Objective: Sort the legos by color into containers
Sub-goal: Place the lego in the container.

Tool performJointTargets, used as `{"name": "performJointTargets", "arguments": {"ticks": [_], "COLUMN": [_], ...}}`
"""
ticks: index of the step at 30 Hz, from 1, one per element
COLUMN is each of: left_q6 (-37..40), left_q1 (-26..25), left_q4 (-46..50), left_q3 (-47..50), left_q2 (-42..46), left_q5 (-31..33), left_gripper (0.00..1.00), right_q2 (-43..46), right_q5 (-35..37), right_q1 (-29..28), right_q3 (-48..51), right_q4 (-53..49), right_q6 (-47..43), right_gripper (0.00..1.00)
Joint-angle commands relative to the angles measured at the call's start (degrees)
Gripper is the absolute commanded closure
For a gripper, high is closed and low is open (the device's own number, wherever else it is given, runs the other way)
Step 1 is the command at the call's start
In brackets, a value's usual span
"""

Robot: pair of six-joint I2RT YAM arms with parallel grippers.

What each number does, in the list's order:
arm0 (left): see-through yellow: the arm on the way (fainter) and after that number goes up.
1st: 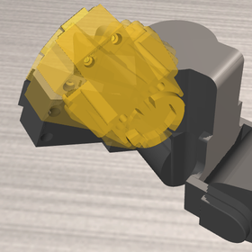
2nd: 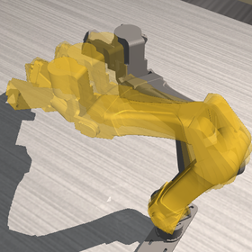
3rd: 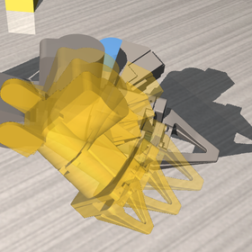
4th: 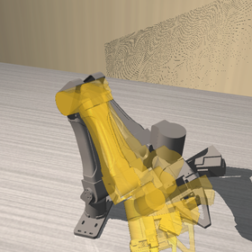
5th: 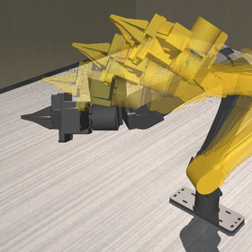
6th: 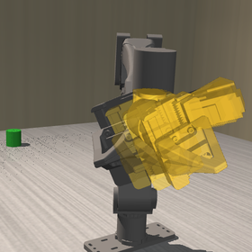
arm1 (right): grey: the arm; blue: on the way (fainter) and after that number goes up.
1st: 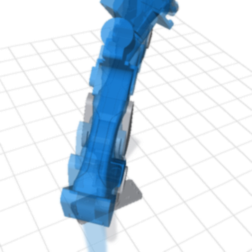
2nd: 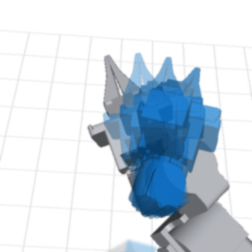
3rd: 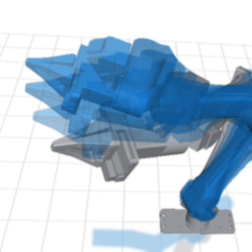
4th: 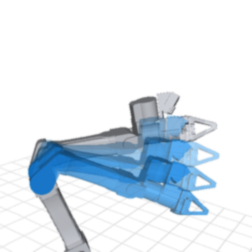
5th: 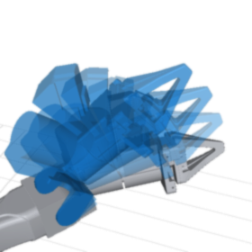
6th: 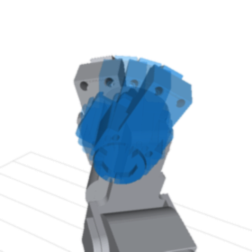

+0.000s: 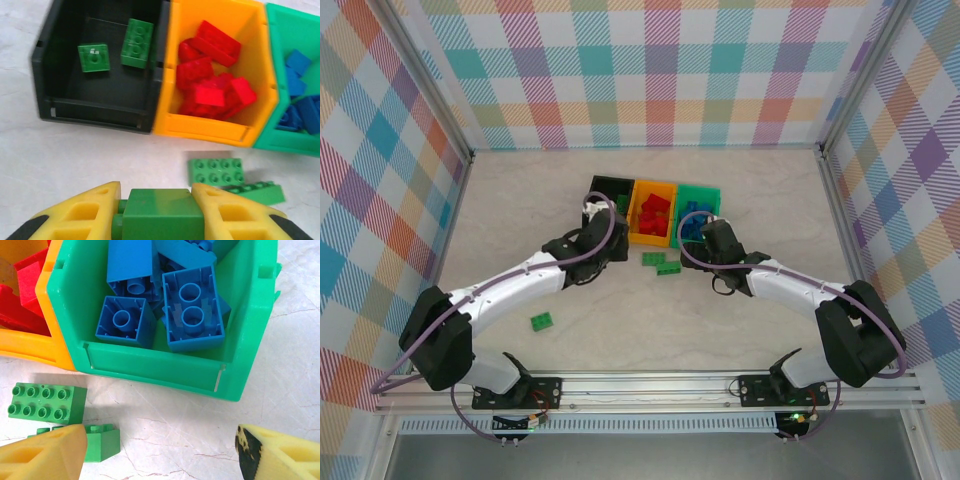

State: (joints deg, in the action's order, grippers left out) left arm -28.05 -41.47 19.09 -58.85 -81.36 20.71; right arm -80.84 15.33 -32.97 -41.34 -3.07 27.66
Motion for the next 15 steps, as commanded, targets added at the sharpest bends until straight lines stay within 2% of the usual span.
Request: {"name": "performJointTargets", "arguments": {"ticks": [1,4,12,15], "left_q6": [1.95,2.74,1.51,2.22], "left_q1": [2.52,5.33,15.21,16.84], "left_q4": [3.82,5.97,6.07,5.62], "left_q3": [-4.72,-8.53,-17.11,-20.26], "left_q2": [0.26,-1.62,-10.47,-14.38], "left_q5": [0.74,-0.51,-15.99,-16.14], "left_gripper": [0.71,0.70,0.70,0.70], "right_q2": [0.24,0.42,0.42,0.63], "right_q5": [-0.58,-0.65,-0.57,-0.91], "right_q1": [0.01,0.01,0.01,0.01], "right_q3": [-0.14,0.10,0.04,0.14], "right_q4": [-0.26,0.08,-0.14,0.01], "right_q6": [0.03,0.03,0.03,0.03], "right_gripper": [0.22,0.22,0.22,0.22]}}
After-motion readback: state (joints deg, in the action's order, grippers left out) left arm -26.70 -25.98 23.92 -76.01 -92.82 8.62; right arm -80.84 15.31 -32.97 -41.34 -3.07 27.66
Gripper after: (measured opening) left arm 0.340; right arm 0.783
